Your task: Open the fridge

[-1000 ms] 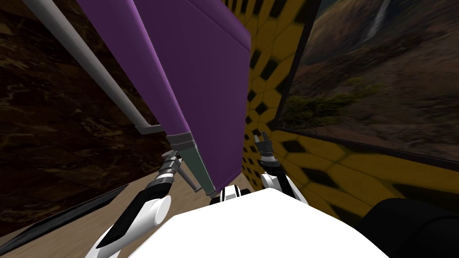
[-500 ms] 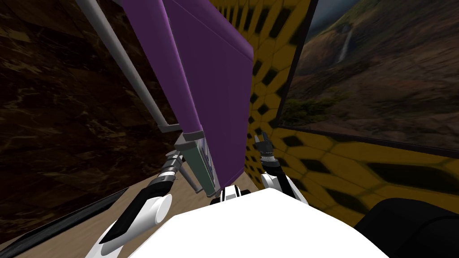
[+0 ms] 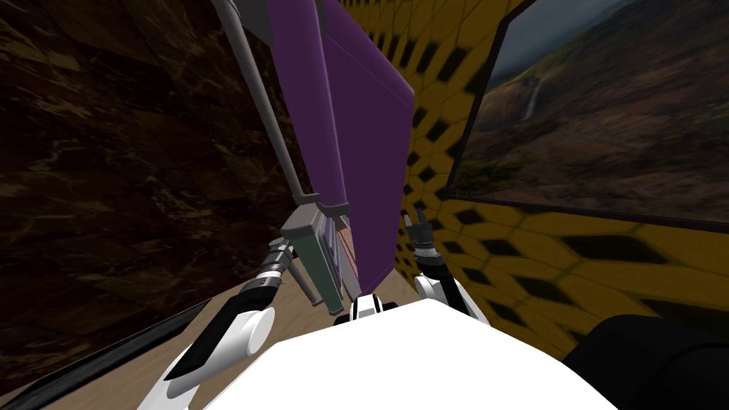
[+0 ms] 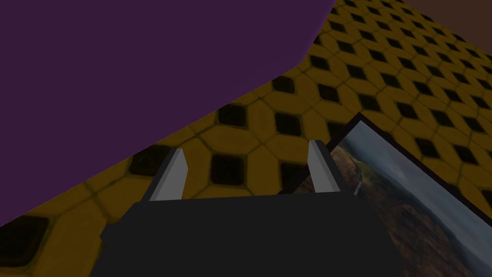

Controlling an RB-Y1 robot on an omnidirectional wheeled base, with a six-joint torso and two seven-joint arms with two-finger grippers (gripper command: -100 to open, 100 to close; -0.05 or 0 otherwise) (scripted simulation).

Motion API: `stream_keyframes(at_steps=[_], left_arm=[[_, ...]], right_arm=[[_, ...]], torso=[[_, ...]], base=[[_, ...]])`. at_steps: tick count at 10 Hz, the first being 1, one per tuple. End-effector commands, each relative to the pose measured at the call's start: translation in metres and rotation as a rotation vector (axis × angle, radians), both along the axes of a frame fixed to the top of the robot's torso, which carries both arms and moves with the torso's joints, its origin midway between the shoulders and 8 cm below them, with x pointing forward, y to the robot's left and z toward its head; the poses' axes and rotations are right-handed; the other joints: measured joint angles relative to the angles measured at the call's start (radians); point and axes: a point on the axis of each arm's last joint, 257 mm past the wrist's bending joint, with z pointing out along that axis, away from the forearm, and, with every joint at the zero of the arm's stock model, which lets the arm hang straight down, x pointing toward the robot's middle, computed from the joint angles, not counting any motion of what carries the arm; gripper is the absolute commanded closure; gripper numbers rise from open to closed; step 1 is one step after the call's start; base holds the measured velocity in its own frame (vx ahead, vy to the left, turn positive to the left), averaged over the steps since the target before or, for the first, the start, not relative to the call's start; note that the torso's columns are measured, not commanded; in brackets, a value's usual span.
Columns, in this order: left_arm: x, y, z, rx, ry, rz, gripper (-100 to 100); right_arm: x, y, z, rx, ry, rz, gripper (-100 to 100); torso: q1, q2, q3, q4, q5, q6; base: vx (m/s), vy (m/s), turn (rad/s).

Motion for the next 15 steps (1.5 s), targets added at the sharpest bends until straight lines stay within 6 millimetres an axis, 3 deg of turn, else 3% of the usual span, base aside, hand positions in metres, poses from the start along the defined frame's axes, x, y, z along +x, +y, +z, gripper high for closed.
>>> stream_keyframes(at_steps=[1,11,13,15], left_arm=[[0.004,-0.008,0.000,0.001,0.001,-0.028,100],[0.016,-0.042,-0.001,0.003,0.014,-0.142,100],[0.017,-0.051,0.009,0.007,-0.011,-0.166,100],[0.018,-0.058,0.008,0.007,-0.009,-0.187,100]], right_arm=[[0.000,0.000,0.000,0.000,0.000,0.000,0],[0.000,0.000,0.000,0.000,0.000,0.000,0],[0.000,0.000,0.000,0.000,0.000,0.000,0],[0.000,0.000,0.000,0.000,0.000,0.000,0]], torso=[[0.000,-0.001,-0.001,0.000,0.000,0.001],[0.000,0.009,0.007,0.000,0.002,-0.004],[-0.007,0.014,0.011,0.001,0.001,-0.008],[-0.001,0.007,0.005,0.004,-0.001,-0.002]], base=[[-0.081,0.262,-0.064],[-0.072,0.268,-0.087],[-0.006,0.171,-0.045],[0.014,0.274,-0.093]])
